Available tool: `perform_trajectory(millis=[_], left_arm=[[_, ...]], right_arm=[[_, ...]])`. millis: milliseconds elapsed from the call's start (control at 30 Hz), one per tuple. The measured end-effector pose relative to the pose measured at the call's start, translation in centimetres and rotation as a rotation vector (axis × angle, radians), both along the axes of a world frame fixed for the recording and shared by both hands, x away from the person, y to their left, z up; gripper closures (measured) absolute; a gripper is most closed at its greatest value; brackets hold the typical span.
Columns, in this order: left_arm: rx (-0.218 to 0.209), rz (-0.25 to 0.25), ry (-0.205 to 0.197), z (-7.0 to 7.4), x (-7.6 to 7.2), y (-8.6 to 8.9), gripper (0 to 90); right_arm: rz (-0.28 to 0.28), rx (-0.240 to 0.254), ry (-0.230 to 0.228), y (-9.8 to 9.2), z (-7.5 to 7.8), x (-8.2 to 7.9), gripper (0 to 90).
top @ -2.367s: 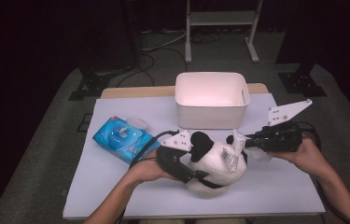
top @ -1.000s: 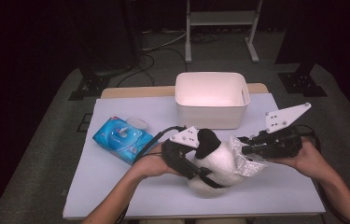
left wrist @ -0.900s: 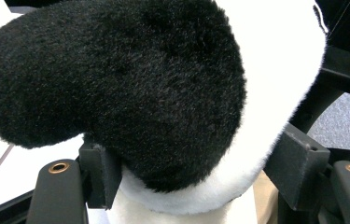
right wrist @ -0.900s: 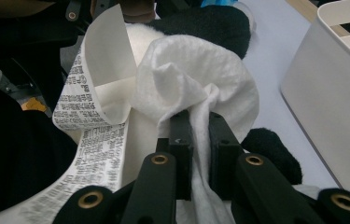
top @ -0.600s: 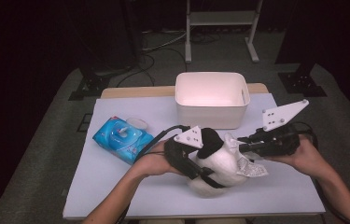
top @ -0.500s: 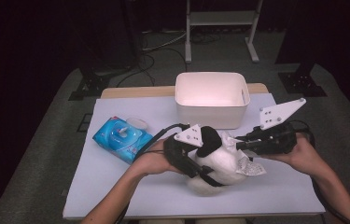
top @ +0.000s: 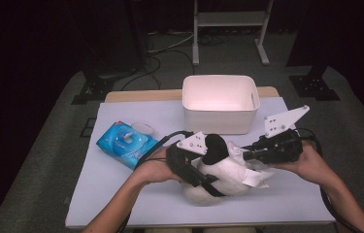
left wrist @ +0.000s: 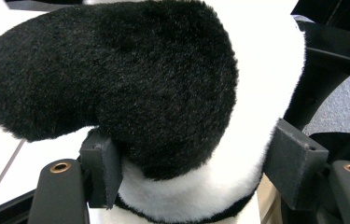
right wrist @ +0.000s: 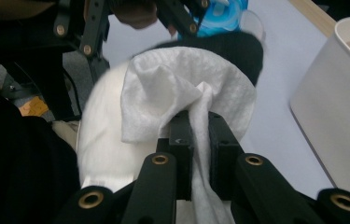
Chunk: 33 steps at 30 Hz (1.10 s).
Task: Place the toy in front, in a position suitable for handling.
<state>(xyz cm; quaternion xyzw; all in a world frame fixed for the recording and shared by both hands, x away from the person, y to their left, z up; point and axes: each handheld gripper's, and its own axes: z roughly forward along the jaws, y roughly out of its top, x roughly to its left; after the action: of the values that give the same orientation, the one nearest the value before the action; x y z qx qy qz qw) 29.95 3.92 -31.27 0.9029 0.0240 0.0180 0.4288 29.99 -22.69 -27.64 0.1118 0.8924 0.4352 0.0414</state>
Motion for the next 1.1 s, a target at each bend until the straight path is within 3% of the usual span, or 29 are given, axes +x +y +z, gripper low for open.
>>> perform_trajectory(millis=[200, 467, 700, 1100], left_arm=[[-0.013, 0.006, 0.014, -0.3, 0.2, 0.2, 29.4], [-0.028, 0.033, 0.038, -0.4, 0.8, 0.9, 29.4], [-0.035, 0.055, 0.054, -0.4, 1.3, 1.0, 29.4], [-0.021, 0.063, 0.047, -0.5, 1.2, -0.1, 29.2]], right_arm=[[0.008, -0.001, -0.020, 0.8, 0.4, -0.1, 82.0], [-0.004, 0.025, 0.002, -0.9, -0.2, -1.1, 81.9], [-0.017, 0.012, 0.030, -2.3, -1.4, -1.7, 81.7], [0.031, 0.031, -0.002, -0.5, 0.0, -1.6, 81.4]])
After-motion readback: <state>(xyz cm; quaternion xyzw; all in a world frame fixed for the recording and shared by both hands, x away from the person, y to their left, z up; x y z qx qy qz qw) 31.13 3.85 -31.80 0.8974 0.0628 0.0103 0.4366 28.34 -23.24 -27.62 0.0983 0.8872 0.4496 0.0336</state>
